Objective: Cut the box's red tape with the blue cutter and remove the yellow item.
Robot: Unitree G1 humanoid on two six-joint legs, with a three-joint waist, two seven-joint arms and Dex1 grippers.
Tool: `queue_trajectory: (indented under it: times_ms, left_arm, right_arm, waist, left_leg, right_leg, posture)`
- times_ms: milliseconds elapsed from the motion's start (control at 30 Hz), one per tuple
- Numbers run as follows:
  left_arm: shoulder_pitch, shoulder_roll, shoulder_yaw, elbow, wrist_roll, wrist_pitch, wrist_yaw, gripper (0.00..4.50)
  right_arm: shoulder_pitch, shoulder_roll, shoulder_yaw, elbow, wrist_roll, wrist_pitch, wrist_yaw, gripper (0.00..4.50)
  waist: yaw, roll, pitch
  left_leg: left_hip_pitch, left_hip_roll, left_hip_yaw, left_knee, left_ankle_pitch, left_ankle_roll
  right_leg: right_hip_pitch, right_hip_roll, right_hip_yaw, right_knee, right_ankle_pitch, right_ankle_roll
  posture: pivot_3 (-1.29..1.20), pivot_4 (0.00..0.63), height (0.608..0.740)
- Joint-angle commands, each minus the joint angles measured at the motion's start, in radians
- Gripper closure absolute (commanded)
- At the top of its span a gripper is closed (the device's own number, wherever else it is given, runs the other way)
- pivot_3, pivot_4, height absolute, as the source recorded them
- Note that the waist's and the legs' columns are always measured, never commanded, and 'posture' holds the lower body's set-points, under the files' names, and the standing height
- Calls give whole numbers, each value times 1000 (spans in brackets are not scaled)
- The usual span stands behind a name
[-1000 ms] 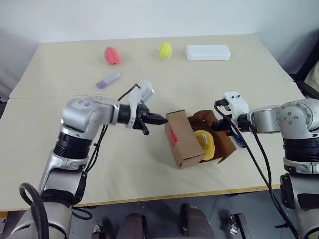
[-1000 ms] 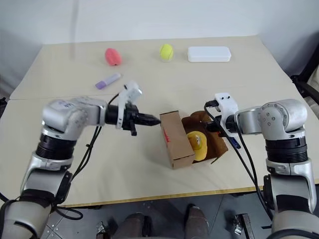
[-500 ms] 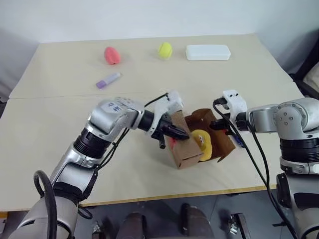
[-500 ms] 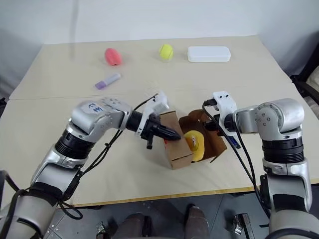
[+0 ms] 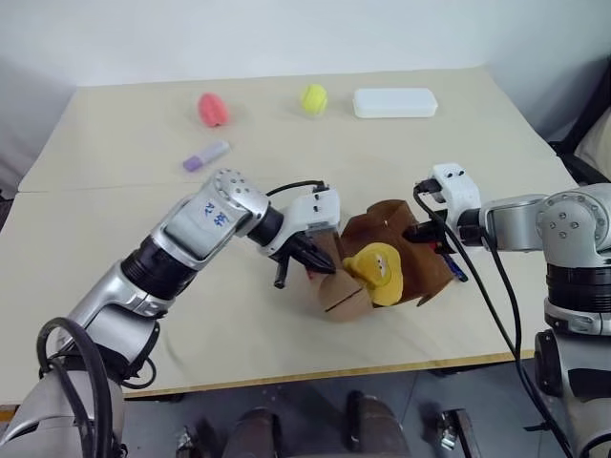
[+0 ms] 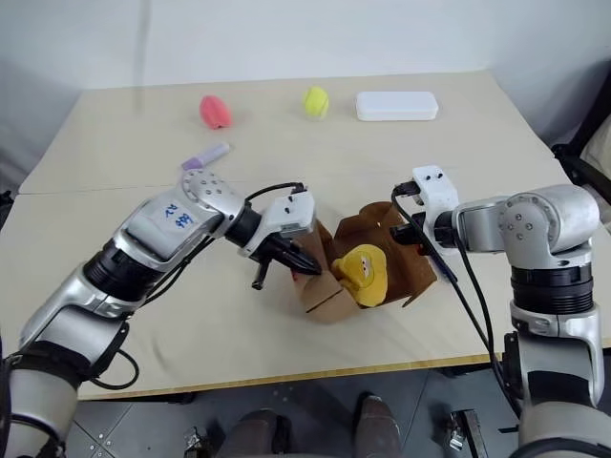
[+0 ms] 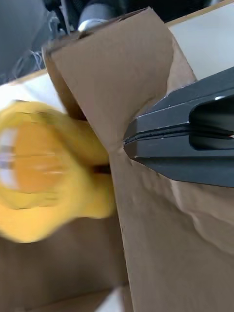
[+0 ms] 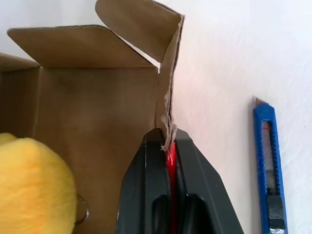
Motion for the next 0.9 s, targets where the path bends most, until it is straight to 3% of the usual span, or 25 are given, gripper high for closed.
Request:
queue_trajectory:
  times_ms: [33, 167, 433, 600, 700, 767, 900]
  left_arm:
    - [79, 35, -51, -16, 64, 72, 29, 4500]
    - [122, 34, -12, -63, 52, 127, 70, 4500]
    - [175, -22, 45, -42, 66, 154, 159, 4500]
    - [184, -71, 88, 26, 83, 129, 222, 4500]
    - [193, -87, 101, 37, 83, 116, 237, 4500]
    - [199, -92, 112, 36, 83, 116, 247, 4500]
    - [200, -98, 140, 49, 72, 139, 260, 3690]
  right_arm:
    - [-27, -28, -40, -4, 28, 5, -38, 4443]
    - [-30, -14, -46, 15, 78, 5, -82, 4443]
    - [43, 61, -67, -5, 172, 5, -205, 4443]
    - [117, 104, -73, -139, 70, -17, -175, 4443]
    - [149, 100, -70, -167, 28, -50, -133, 3857]
    - [156, 96, -68, -192, 14, -59, -96, 3204]
    - [151, 95, -80, -215, -23, -74, -45, 1885]
  waist:
    - [5, 0, 0]
    - [26, 0, 0]
    - [21, -3, 2]
    - [24, -3, 2]
    - [24, -3, 2]
    - [22, -3, 2]
    - [21, -3, 2]
  left_leg:
    - [0, 0, 0, 1, 0, 0]
    - [-2, 0, 0, 8, -1, 1]
    - [-7, 0, -1, 10, -2, 4]
    - [-6, 0, -1, 10, -2, 4]
    - [-6, 0, 0, 13, -2, 4]
    - [-6, 0, 0, 13, -2, 4]
    - [-5, 0, 0, 12, -2, 4]
  right_leg:
    - [1, 0, 0, 0, 0, 0]
    - [1, 0, 1, 1, 1, -1]
    - [-2, -1, 0, 1, 1, -1]
    - [-2, -1, 0, 2, 1, -1]
    - [0, -1, 1, 1, 1, -1]
    - [0, -1, 1, 2, 1, -1]
    - [0, -1, 1, 3, 1, -1]
  posture:
    - [0, 150, 740]
    - [0, 150, 740]
    - [0, 150, 740]
    - [0, 150, 740]
    - [0, 150, 740]
    - [0, 150, 740]
    - [0, 150, 740]
